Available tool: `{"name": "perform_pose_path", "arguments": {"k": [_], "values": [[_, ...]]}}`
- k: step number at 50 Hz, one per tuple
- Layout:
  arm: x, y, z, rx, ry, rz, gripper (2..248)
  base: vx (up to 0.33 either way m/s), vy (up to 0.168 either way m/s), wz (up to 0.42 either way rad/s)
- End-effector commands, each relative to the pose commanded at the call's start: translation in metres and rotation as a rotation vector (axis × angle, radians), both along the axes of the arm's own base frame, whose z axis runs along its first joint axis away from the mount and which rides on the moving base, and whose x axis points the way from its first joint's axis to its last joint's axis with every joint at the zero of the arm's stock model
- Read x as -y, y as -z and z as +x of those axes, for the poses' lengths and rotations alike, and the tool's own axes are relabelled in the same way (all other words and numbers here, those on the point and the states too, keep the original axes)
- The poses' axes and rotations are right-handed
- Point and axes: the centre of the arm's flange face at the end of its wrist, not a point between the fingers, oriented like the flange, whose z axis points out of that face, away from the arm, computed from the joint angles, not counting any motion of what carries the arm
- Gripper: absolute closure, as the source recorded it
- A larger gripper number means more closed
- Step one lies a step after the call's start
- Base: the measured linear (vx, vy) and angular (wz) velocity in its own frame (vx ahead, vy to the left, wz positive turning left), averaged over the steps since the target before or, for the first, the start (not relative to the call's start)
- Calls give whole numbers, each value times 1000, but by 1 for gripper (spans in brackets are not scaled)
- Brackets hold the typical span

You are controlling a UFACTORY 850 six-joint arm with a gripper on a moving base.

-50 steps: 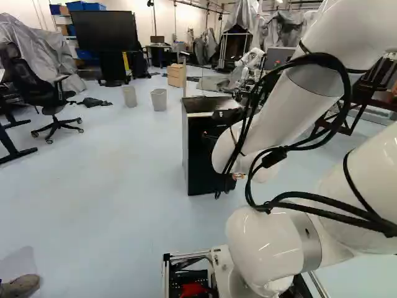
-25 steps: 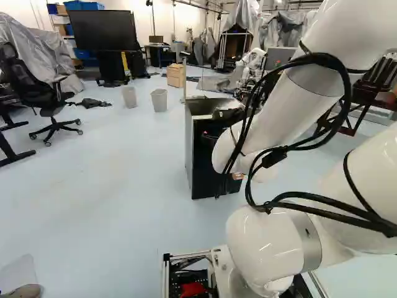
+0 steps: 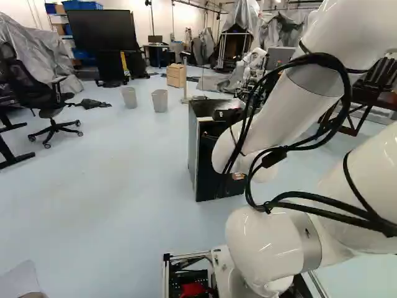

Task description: Grab a drink from the fridge

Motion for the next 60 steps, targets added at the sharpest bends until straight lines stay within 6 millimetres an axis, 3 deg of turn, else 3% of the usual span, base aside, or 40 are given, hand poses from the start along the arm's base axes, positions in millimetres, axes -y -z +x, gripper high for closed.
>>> {"name": "perform_pose_path", "arguments": {"k": [40,60], "values": [[0,0,0,0,0,0,3,45,78,-16],[0,0,0,0,0,0,3,1,6,-3]]}}
